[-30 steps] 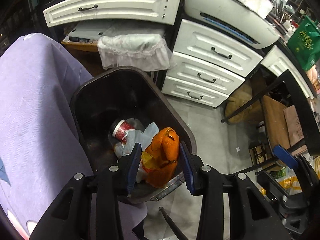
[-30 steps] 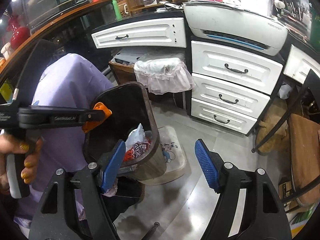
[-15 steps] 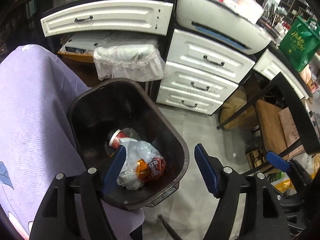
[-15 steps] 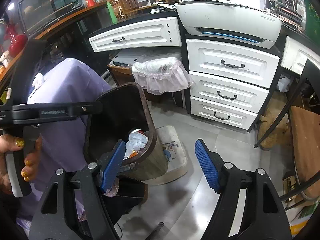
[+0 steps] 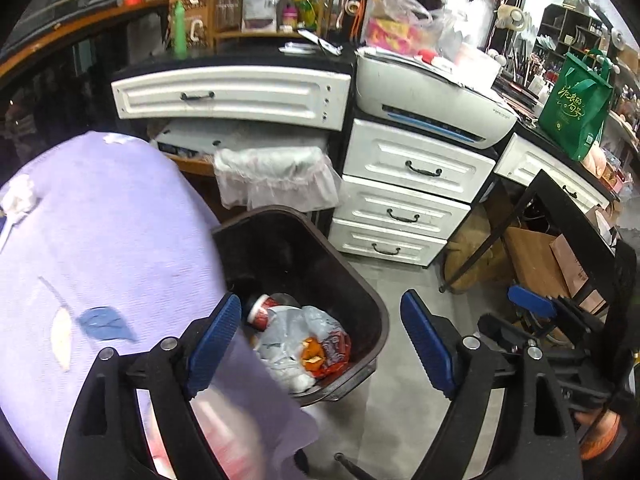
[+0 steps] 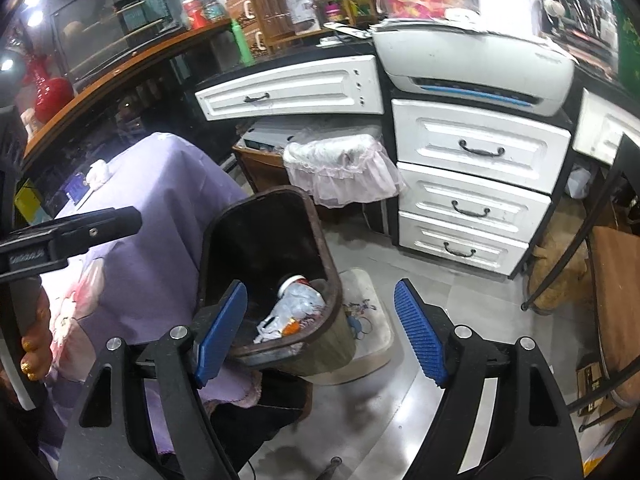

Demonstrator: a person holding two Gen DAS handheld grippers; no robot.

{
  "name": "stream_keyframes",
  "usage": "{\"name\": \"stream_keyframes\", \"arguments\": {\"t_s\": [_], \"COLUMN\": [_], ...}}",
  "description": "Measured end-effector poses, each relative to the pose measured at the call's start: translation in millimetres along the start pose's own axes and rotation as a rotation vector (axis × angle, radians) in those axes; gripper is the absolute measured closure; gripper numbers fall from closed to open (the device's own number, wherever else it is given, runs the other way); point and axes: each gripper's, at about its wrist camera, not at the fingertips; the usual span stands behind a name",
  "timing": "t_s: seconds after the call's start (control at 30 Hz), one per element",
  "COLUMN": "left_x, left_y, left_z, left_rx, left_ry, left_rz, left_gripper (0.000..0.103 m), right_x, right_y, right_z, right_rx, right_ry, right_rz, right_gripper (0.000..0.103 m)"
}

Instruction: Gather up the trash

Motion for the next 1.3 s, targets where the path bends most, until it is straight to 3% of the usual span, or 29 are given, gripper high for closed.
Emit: {"name": "stream_keyframes", "arguments": {"t_s": [0.4,0.83,1.0,1.17,1.3], "left_x": [22,53,37,8,-18], "left_y": [55,103,104,81,53], "left_z": [63,207,270,328,356], "left_rx": [-0.119,-0.437,-0.584,-0.624,-0.613], "left_ry": [0.042,0.274,0.349,0.391,0.398], "left_rz": [-0.083,-0.112,-0.133,-0.108,-0.085], "left_gripper": [0.016,0.009,0.009,0.009,0.009], "right_x": [-20,-46,-58,-66,-71], "right_y": [-15,-30,-38,-46,-57], "right_z": [84,191,218,238,260], "right_rx": [-0.128,-0.264,-0.286,-0.290,-0.281], "right_ry": [0.139,0.297,0.335,0.385,0.445], "right_rz": [0.006,0.013,0.016,0.024,0.028], "right_gripper": [0.026,0.025,0.025,0.025,0.025]}}
Point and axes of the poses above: each gripper's, at about its wrist camera, not at the fingertips, and y roughly against the way its jaws point, z to its left, x to its underside
